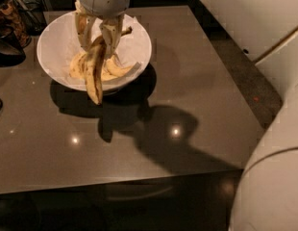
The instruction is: Pick banana from white bowl
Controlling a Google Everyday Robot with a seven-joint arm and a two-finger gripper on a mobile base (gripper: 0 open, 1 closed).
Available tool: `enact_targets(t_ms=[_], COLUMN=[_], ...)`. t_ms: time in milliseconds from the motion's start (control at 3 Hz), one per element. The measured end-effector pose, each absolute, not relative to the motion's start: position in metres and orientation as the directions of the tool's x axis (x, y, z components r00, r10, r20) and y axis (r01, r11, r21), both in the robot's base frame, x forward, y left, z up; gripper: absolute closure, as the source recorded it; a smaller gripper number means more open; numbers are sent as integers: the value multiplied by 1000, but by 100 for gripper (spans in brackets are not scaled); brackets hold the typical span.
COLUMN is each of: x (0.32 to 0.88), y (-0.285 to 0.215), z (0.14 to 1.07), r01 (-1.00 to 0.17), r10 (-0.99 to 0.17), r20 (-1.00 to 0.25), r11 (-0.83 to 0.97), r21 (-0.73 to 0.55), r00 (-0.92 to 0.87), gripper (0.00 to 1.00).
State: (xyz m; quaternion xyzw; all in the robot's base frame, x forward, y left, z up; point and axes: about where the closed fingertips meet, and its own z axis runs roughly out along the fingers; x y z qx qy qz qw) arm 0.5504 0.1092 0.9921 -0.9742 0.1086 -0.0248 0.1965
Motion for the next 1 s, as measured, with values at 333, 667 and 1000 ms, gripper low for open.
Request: enact_targets(t_ms=[333,667,1000], x=[538,523,521], y=[106,99,106], z=[984,978,983], r01=[-227,-266,-252], r10=[-231,-256,-248], r20=[-37,-77,-59], r11=[-896,-890,-892], r21=[-382,-371,-375], r00=[972,964,967], gripper=[100,100,100])
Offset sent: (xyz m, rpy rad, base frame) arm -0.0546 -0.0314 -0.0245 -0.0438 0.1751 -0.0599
